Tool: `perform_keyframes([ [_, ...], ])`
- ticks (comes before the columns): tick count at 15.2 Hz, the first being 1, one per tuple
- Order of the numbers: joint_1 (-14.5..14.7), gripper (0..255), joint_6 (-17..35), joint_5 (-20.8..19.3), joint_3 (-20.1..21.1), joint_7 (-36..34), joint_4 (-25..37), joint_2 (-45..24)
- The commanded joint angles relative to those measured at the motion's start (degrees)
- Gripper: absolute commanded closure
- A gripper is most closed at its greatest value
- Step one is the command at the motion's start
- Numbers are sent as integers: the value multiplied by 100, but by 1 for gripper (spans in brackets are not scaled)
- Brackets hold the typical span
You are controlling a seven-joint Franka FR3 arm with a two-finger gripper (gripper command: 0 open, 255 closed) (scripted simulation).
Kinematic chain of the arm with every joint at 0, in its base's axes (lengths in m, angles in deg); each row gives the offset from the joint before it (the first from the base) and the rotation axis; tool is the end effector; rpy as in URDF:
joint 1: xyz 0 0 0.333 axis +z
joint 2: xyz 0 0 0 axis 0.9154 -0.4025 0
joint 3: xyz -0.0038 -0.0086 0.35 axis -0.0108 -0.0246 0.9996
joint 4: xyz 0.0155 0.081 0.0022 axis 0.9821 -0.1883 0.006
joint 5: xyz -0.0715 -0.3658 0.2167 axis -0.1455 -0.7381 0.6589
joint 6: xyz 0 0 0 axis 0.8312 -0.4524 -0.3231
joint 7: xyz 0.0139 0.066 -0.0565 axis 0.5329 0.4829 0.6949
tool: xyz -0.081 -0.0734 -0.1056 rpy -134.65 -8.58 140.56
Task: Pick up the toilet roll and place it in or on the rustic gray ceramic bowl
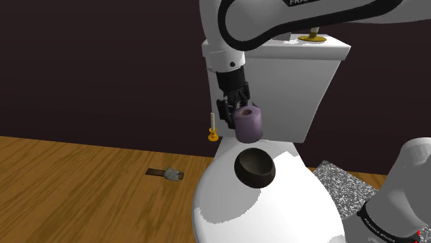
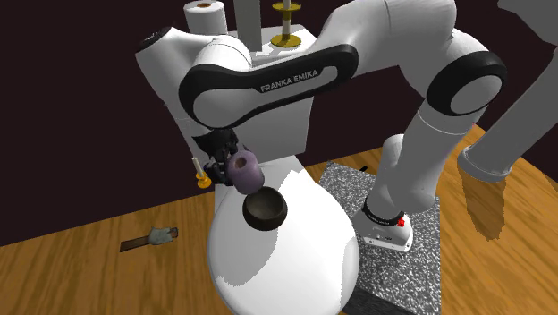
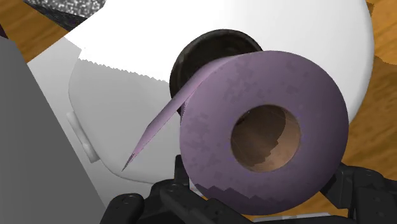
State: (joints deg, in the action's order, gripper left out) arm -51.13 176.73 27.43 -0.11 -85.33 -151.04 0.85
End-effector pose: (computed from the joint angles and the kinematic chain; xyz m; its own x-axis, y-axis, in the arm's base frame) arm 0.4832 0.2626 0.5152 0.9282 0.2926 -0.2298 0.3058 -0.9518 0.0236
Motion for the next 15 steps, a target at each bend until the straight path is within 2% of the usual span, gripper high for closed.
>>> perform_keyframes([
  [1,36,255,39,118,30,-39,-493,466],
  [3,91,255,50,235,65,-90,-923,897],
  [15,107,255,974,236,97,-81,-1759,809],
])
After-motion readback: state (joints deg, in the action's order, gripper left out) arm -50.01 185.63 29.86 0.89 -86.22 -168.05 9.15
